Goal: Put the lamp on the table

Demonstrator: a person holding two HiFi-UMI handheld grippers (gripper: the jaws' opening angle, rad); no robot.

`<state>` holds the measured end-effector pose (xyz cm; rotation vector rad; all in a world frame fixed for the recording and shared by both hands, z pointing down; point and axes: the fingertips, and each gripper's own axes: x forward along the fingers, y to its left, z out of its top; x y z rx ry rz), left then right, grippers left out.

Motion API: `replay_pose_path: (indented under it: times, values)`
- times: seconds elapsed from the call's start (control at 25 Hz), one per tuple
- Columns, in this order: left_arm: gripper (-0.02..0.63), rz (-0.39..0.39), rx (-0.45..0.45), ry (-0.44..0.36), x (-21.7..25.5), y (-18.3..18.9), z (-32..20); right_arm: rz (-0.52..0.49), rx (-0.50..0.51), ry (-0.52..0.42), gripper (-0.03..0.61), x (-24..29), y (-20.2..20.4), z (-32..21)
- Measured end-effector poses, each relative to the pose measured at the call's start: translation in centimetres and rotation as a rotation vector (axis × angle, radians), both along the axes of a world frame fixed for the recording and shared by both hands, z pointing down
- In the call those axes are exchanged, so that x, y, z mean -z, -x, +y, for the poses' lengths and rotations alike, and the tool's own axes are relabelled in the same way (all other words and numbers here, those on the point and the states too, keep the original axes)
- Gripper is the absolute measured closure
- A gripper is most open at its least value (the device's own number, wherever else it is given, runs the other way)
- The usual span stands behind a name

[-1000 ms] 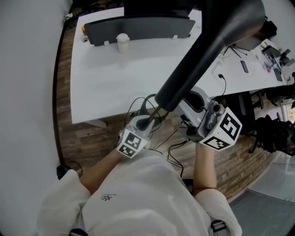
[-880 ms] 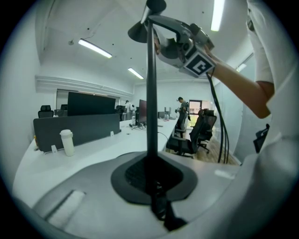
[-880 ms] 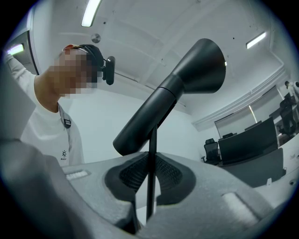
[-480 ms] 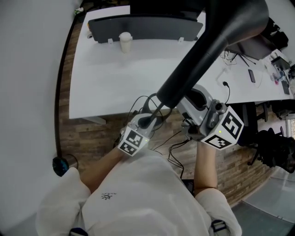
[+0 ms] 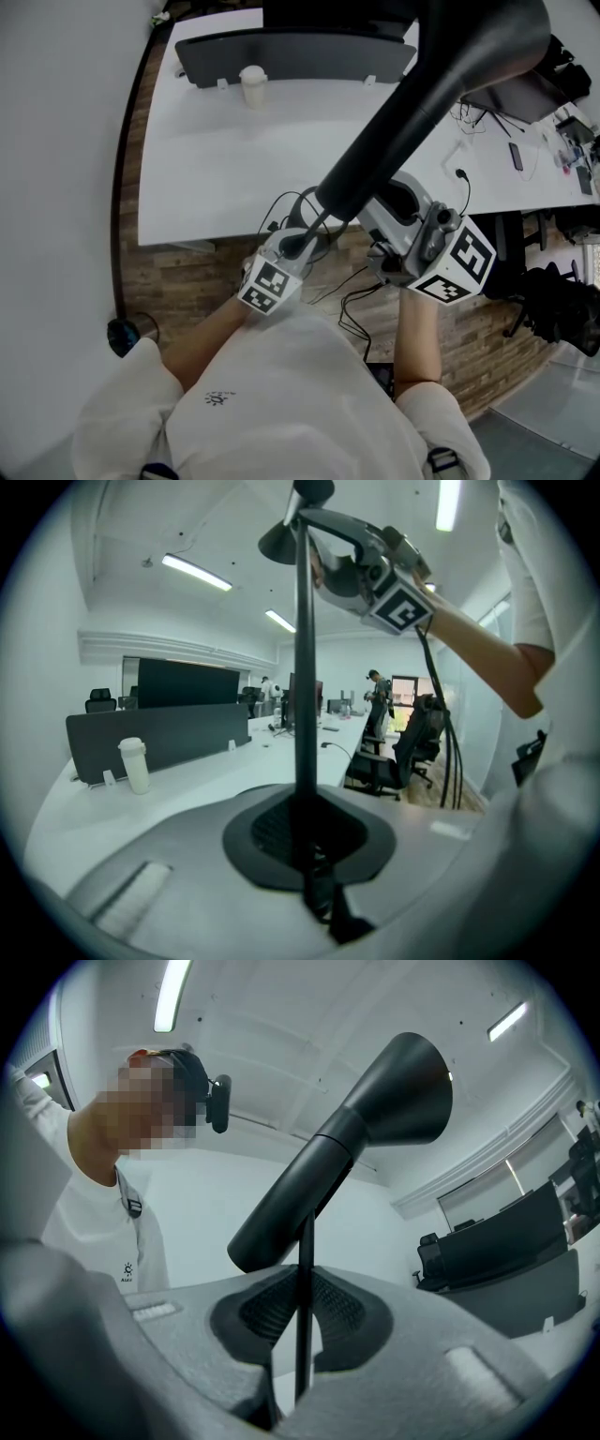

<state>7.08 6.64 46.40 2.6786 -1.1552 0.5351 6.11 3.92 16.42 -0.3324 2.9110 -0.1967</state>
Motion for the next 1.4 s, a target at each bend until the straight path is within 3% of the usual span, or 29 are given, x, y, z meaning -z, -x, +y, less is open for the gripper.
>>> replay_pose_path:
  times: [1.4]
  values:
    - [0.612,0.017,-0.141,0.013,-2.9,0.6,-21.3,0.074,-0.162,0.013,0.545,-2.4,0.8,-20.8]
